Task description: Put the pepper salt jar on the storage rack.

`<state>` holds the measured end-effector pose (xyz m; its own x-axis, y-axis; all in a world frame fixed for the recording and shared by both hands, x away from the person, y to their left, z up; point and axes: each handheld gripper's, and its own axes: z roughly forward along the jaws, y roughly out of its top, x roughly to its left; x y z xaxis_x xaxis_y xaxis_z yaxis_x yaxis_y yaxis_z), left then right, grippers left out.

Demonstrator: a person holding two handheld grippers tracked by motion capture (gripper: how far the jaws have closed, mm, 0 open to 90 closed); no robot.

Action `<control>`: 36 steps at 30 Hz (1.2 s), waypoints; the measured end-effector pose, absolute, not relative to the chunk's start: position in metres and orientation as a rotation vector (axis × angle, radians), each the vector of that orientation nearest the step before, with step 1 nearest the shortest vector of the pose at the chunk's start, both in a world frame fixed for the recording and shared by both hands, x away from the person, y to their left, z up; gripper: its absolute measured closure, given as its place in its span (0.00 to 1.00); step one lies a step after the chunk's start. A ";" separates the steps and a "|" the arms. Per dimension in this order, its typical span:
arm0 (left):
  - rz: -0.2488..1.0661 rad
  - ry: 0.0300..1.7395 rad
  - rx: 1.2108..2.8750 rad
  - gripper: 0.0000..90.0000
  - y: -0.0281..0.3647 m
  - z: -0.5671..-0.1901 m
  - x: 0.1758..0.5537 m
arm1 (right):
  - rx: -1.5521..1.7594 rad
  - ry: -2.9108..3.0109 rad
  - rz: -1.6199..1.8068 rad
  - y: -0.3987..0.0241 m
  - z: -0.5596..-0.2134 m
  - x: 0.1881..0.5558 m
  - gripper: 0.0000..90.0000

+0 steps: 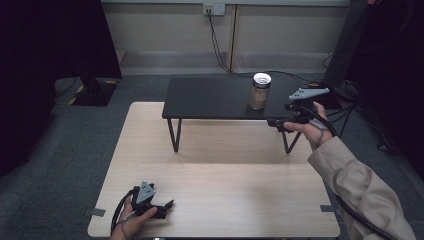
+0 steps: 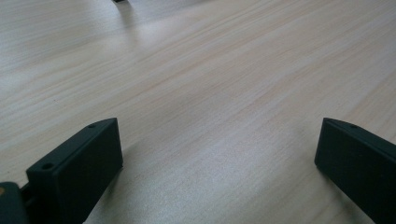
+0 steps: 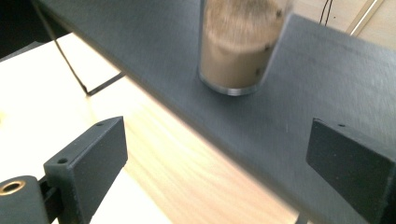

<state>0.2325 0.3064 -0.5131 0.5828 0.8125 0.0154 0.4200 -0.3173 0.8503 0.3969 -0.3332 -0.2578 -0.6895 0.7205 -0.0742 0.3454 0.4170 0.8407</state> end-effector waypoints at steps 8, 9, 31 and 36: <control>0.573 0.983 1.948 0.00 0.307 -0.513 0.233 | 0.911 2.247 1.196 -0.362 -0.291 0.354 0.05; 0.572 0.984 1.949 0.00 0.307 -0.513 0.233 | 0.911 2.253 1.193 -0.366 -0.298 0.347 0.05; 0.573 0.984 1.949 0.00 0.307 -0.513 0.233 | 0.938 2.273 1.179 -0.385 -0.345 0.307 0.05; 0.577 0.993 1.947 0.00 0.305 -0.513 0.231 | 0.957 2.278 1.165 -0.399 -0.381 0.283 0.06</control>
<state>0.2311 0.3050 -0.5125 0.5780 0.8158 0.0206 0.4220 -0.3204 0.8481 0.2833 -0.3985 -0.3813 -0.6820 0.7299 -0.0459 0.3899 0.4160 0.8216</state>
